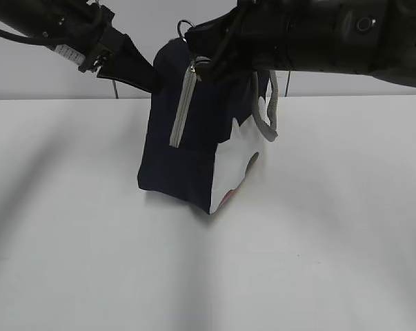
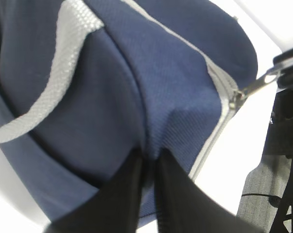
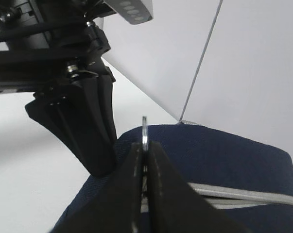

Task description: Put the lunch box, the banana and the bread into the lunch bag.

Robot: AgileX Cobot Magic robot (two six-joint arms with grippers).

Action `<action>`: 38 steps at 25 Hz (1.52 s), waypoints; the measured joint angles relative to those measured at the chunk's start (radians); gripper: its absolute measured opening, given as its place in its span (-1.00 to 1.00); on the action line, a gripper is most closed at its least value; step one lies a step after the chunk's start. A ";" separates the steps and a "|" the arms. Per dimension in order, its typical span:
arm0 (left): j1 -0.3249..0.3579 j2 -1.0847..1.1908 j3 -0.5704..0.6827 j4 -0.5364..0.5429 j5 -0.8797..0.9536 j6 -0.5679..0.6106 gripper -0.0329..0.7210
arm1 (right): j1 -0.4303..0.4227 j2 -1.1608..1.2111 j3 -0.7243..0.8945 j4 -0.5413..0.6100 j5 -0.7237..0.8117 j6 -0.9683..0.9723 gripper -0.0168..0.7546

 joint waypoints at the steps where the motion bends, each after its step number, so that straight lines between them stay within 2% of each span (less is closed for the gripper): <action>1: 0.000 0.000 0.000 0.000 -0.001 0.000 -0.75 | 0.000 0.000 0.000 0.000 0.000 0.000 -1.00; 2: 0.000 0.000 0.000 0.000 -0.001 0.000 -0.85 | 0.000 0.000 0.000 0.001 0.000 0.000 -1.00; 4: 0.000 0.000 0.000 0.001 -0.001 0.000 -0.91 | 0.000 0.000 0.000 0.001 0.000 0.000 -1.00; 15: 0.000 0.000 0.000 0.001 -0.004 0.000 -0.91 | 0.000 0.000 -0.028 -0.003 0.013 0.058 -1.00; 24: 0.000 0.000 0.000 -0.011 -0.004 0.000 -0.91 | -0.021 0.000 -0.066 -0.106 0.047 0.160 -1.00; 30: -0.001 0.000 0.000 -0.006 -0.002 -0.001 -0.91 | -0.120 0.028 -0.078 -0.122 -0.053 0.240 -1.00; 38: -0.004 0.000 0.000 0.004 -0.003 -0.003 -0.91 | -0.137 0.091 -0.176 -0.270 -0.098 0.358 -1.00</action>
